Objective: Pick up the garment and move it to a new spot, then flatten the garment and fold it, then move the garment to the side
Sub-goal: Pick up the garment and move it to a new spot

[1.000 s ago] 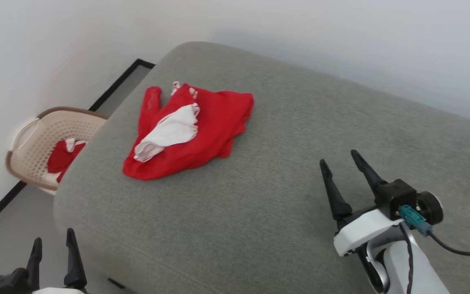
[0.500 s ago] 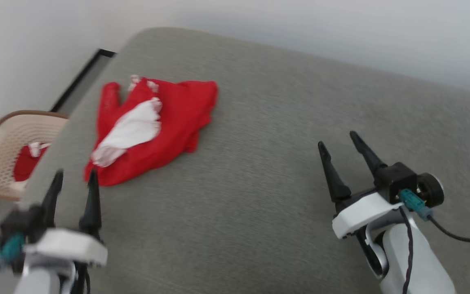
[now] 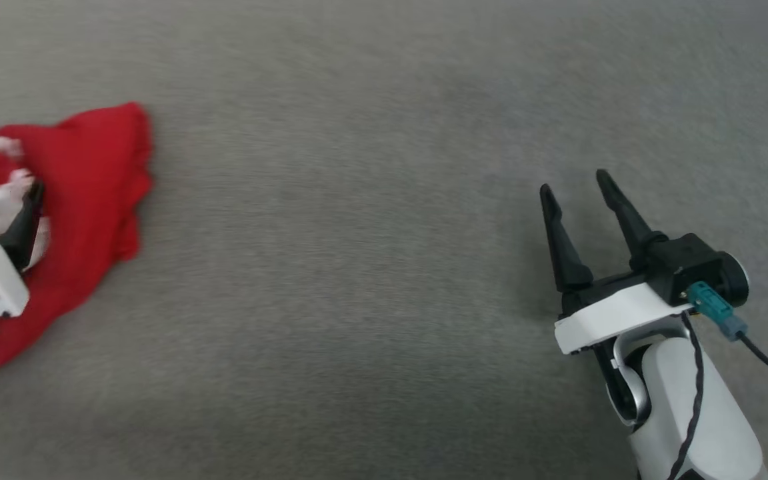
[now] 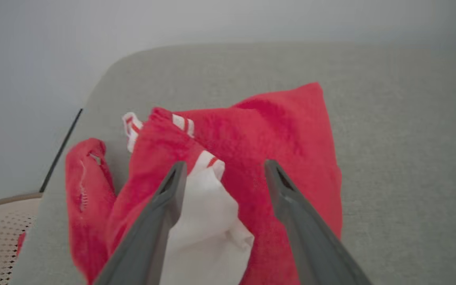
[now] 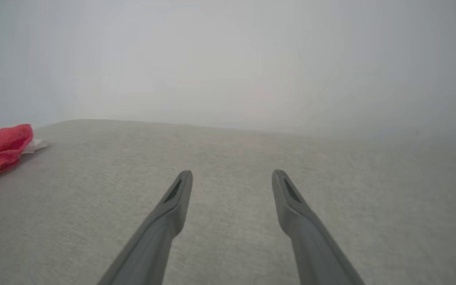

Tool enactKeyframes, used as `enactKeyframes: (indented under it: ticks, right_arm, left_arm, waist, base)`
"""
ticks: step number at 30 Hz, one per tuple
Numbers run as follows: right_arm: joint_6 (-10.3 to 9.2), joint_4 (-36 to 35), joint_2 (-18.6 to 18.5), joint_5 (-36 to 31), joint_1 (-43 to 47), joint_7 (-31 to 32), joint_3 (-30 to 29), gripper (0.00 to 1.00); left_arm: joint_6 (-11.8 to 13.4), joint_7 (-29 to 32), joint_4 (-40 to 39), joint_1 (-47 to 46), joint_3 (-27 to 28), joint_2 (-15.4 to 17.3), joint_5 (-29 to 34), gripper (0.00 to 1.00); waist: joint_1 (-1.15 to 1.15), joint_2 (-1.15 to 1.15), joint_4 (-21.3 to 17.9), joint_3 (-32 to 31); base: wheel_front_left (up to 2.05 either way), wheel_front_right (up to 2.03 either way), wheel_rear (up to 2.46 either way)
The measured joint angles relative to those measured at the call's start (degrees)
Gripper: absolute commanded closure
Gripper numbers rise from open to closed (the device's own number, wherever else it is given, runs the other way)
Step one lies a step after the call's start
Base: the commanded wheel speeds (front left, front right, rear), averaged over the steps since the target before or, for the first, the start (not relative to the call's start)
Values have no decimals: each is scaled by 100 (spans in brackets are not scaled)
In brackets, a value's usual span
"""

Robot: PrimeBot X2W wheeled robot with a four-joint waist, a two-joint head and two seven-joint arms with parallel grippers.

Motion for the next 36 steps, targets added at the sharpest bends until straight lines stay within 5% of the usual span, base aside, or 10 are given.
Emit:
enactKeyframes:
  ticks: [8, 14, 15, 17, 30, 36]
  right_arm:
    - [-1, -181, -2, 192, -27, 0, 92, 0]
    - [-1, -307, -1, 215, -89, -1, 74, 0]
    - [-1, -318, -2, 214, -88, 0, 57, 0]
    - [-1, -343, 1, 211, -86, 0, 38, 0]
    - [-1, -132, 3, 396, 122, 0, 83, 0]
    - [-1, -85, 9, 586, 196, 0, 154, 0]
  left_arm:
    - [-1, 1494, 561, -293, -727, 931, -1313, 0]
    - [-2, 2193, 876, -483, -1034, 1240, -1831, 0]
    - [-3, 2180, 889, -513, -1081, 1289, -1834, 11]
    - [-3, 2070, 929, -561, -1126, 1307, -1912, 100]
    - [3, 385, 541, -999, -1837, 984, -1653, 100]
    - [4, 221, -1015, -1178, -2131, 792, -2197, 100]
  waist:
    - [0, 0, -752, 436]
    - [0, 1, -1063, 728]
    - [0, 1, -1094, 771]
    - [0, 1, -1135, 830]
    - [0, 0, -880, 63]
    - [0, 0, -836, -329]
  base:
    - [0, 0, 0]
    - [0, 0, 0]
    - [0, 0, 0]
    - [0, 0, 0]
    - [0, 0, 0]
    - [0, 0, 0]
